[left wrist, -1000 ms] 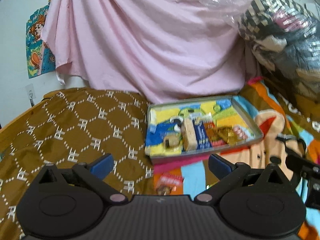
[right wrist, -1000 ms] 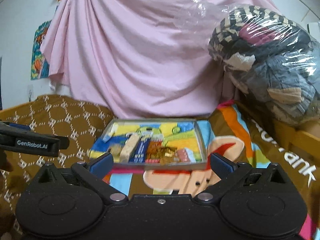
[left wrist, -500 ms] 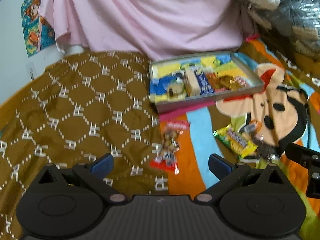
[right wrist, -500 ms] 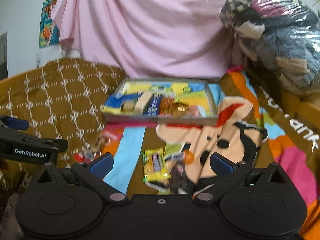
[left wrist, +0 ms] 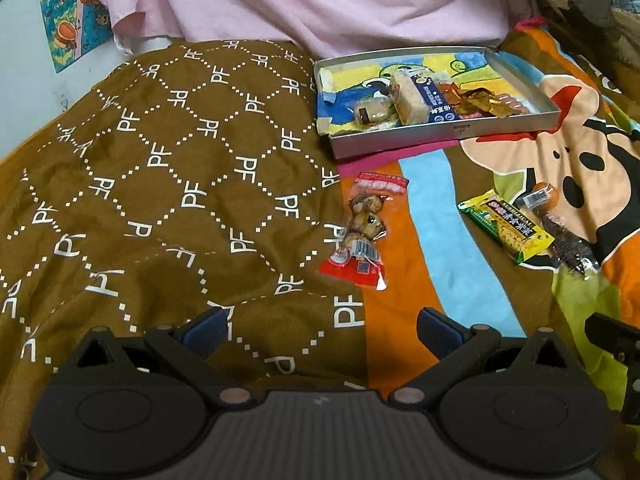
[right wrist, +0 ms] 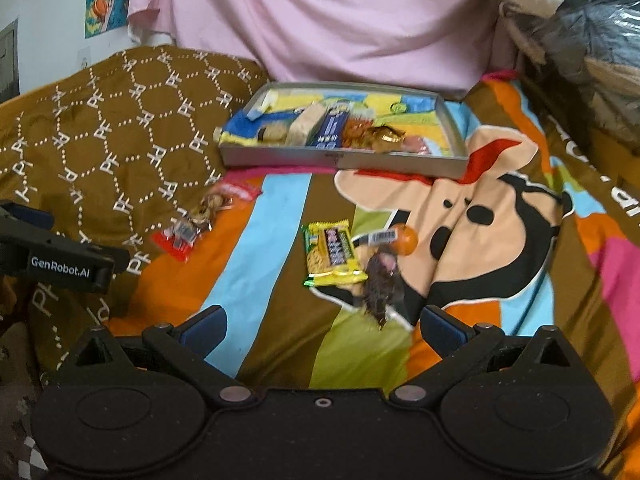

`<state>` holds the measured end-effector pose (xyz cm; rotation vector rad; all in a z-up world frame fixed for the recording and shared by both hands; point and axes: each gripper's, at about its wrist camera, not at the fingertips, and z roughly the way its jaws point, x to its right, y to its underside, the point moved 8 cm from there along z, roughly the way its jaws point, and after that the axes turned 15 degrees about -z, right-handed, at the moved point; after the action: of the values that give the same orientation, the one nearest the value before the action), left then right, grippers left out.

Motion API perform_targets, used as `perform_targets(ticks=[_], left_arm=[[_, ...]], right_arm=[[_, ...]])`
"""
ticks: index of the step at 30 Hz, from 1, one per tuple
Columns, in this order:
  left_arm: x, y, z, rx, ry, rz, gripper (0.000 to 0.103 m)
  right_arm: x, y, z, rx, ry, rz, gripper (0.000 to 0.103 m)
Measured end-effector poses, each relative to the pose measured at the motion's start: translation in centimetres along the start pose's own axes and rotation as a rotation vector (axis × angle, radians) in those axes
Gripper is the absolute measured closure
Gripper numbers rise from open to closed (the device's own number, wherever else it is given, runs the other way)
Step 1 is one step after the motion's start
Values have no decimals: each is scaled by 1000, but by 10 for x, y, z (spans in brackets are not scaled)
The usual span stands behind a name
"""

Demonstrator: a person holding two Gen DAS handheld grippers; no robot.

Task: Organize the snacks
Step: 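Lift both tools out of the tray back over the remaining snacks, then lower the left tool to the quail-egg pack while the right approaches the biscuit pack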

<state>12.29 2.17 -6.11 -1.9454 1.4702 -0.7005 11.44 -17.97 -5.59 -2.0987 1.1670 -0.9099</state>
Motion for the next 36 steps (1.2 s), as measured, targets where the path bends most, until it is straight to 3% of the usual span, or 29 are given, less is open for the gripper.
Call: perform_targets(ticks=[17, 36], left_arm=[[2, 1, 32, -43, -24, 13, 0], [17, -27, 83, -35, 11, 19, 0]], right_arm=[[-3, 6, 38, -75, -65, 7, 1], [8, -21, 97, -6, -109, -2, 1]])
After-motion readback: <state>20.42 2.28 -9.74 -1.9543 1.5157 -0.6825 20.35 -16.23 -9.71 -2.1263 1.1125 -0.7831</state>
